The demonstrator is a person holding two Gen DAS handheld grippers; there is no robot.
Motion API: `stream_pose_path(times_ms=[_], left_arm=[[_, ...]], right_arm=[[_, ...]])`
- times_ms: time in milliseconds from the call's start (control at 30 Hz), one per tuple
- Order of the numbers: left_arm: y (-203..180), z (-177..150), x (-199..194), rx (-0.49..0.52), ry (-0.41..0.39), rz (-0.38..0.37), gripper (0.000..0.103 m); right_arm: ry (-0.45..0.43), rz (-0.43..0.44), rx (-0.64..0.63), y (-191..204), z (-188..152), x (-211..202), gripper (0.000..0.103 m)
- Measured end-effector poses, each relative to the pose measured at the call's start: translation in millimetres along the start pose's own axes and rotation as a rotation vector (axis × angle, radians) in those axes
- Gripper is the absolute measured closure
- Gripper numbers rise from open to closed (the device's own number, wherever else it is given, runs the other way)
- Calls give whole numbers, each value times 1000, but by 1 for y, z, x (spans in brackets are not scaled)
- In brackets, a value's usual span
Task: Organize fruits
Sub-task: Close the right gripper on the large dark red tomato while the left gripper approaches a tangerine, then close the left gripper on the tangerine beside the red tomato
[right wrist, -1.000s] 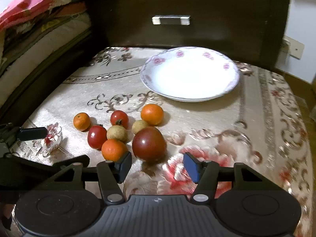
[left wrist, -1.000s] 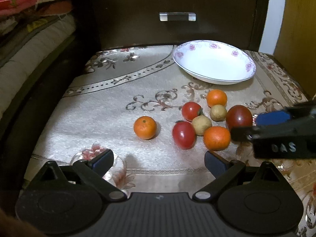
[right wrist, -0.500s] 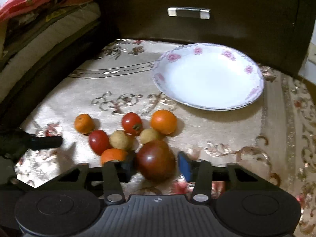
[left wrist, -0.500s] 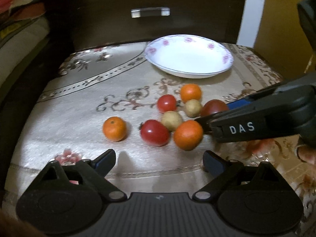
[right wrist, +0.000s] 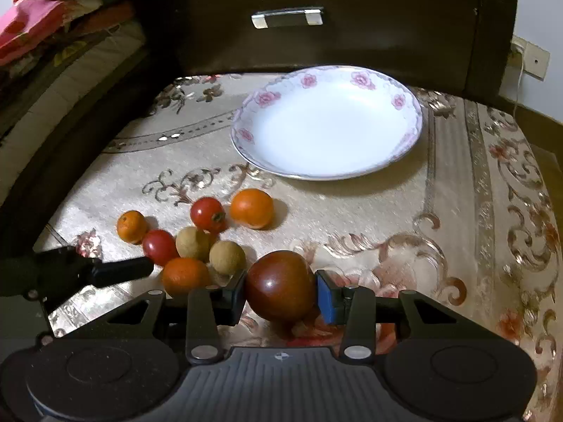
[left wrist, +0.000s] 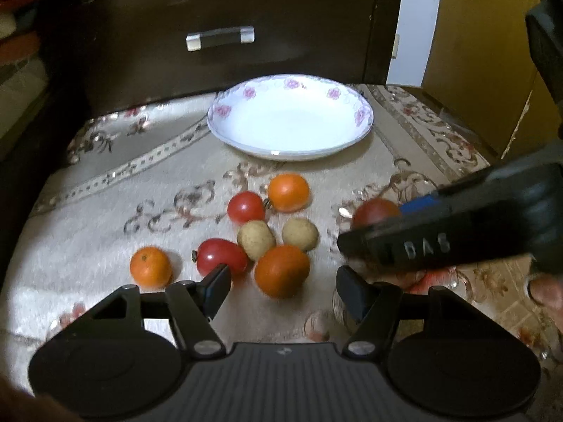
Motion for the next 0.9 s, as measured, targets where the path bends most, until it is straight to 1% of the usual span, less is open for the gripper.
stream_pose_path(times_ms=[33, 67, 133, 200, 300, 433, 533, 600, 800, 900], left_arm=[[0, 1, -1, 3, -4, 5, 34], [-1, 2, -3, 5, -9, 5, 41], [-5, 3, -8, 17, -21, -24, 45], [-7, 1, -8, 32, -19, -26, 45], [-8, -3, -5, 70, -21, 7, 46], [-13, -3, -10, 89, -41, -12, 46], [-13, -2, -6, 90, -42, -4, 46], [-12, 1, -3, 84, -43, -12, 46], [-16, 6, 8, 134, -64, 10, 46], [-17, 7, 9, 146, -56, 10, 46]], right_arm=[[1, 0, 1, -1, -1, 0, 66], [0, 1, 2, -1, -1, 0, 66], [0, 0, 10, -3, -1, -2, 66], [0, 2, 25, -5, 0, -3, 65], [1, 6, 45, -8, 0, -3, 65], [2, 8, 44, -7, -1, -3, 65], [3, 9, 44, -6, -1, -3, 65], [3, 9, 43, -6, -2, -3, 65], [7, 7, 37, -5, -2, -3, 65], [11, 0, 29, -4, -2, -2, 65]])
Point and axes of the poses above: each gripper's, at about its wrist camera, not at the fingertips, and x roughly the way its jaws point, y to its left, z to its top, the point moved 10 cm from there along x, roughly the way its jaws point, and after that the axes turned 6 degrees about z, right-handed, at the moved point
